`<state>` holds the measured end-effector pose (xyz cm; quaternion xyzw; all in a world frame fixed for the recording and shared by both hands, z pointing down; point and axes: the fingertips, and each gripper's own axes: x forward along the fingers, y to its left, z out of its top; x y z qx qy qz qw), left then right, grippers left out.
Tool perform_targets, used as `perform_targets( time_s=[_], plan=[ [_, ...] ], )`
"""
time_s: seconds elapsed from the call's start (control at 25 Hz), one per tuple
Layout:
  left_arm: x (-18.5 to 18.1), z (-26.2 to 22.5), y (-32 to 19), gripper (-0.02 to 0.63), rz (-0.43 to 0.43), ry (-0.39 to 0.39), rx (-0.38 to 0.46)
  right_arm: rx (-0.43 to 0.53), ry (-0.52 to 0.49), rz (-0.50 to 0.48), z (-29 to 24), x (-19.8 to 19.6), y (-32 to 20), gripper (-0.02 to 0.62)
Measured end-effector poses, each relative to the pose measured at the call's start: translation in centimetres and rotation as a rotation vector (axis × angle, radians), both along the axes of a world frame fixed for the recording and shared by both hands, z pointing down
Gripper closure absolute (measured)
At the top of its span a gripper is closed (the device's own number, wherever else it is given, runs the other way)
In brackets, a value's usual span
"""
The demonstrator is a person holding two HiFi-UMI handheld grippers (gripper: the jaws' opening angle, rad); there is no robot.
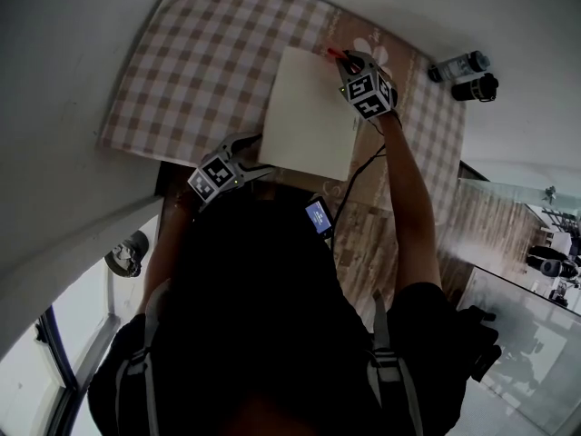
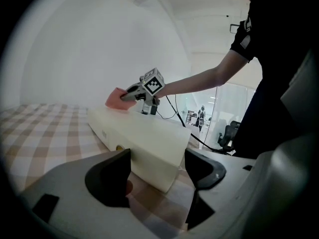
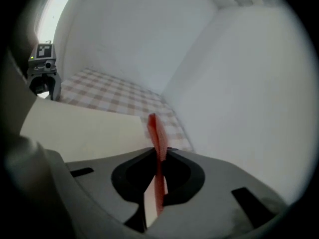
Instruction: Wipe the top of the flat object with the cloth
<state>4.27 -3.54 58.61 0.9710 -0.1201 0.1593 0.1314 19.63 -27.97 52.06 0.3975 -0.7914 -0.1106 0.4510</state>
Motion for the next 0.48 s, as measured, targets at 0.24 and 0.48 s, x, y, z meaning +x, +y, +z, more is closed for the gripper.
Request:
perform_targets(
  time_s=[0.24,0.48],
  plan=[
    [0.2,0.1,0.0,0.258,0.006,0.022,-0.001,-0.223,-0.095,0.017,6.1,-0.2,2.2,0.577],
    [0.1,0.7,-0.2,0.258,0.001,0.015,-0.021,-0.296,-0.082,0.023,6.5,-0.3,2.4,0.578]
  ],
)
